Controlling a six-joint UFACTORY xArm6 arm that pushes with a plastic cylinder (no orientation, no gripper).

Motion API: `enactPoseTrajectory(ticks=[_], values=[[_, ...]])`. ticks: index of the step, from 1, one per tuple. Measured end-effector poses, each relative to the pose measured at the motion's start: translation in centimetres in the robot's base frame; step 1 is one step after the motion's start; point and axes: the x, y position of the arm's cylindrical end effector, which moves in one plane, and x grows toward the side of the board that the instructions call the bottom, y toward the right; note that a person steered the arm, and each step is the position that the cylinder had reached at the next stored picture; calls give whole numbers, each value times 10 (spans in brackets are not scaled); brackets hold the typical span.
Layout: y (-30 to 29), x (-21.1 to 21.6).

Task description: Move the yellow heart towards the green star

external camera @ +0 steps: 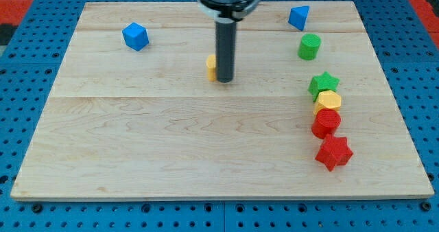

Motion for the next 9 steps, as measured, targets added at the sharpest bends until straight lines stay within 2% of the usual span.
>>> enactPoseTrajectory(ticks=[2, 3, 4, 7, 9], values=[[-74, -12], [-73, -32], [-70, -26], [41, -27], [52, -57]])
